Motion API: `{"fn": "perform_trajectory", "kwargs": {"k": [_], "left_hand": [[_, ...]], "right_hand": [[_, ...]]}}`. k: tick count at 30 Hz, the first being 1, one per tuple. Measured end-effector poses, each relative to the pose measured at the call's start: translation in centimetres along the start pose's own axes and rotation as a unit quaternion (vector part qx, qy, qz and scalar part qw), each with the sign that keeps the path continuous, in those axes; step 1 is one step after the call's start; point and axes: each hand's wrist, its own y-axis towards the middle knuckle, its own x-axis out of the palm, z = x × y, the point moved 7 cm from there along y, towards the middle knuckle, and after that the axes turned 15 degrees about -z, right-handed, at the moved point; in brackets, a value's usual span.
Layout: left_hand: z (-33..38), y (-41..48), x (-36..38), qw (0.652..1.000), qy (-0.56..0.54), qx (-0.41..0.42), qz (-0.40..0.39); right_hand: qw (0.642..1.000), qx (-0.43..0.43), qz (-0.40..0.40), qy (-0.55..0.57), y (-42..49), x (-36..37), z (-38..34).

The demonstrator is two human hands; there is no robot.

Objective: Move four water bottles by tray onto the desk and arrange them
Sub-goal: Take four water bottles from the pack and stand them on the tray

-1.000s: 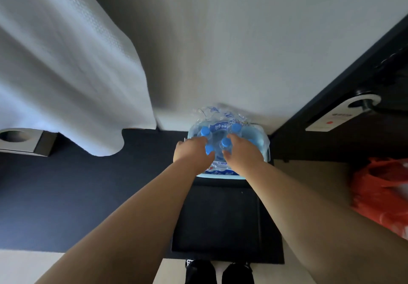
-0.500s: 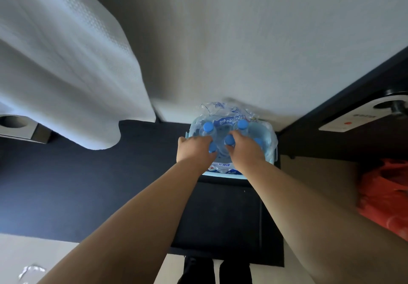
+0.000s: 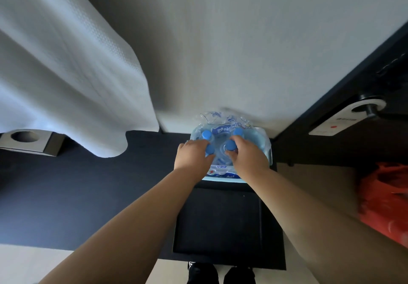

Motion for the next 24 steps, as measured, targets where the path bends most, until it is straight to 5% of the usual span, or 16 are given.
{"fn": "perform_trajectory", "kwargs": {"k": [12, 21, 24], "left_hand": [[4.1, -7.3, -8.7, 0.986, -0.070, 0.090, 0.121], [4.9, -12.0, -10.3, 0.965, -0.011, 0.127, 0.228], [4.4, -12.7, -9.4, 0.969, -0.058, 0.130, 0.202]], "right_hand": [[0.994, -0.056, 0.089, -0.011, -7.0, -7.2, -6.0], [0.981, -0.122, 0.148, -0.026, -11.6, -8.9, -8.6], [0.974, -0.153, 0.160, -0.042, -12.9, -8.4, -9.1]]}}
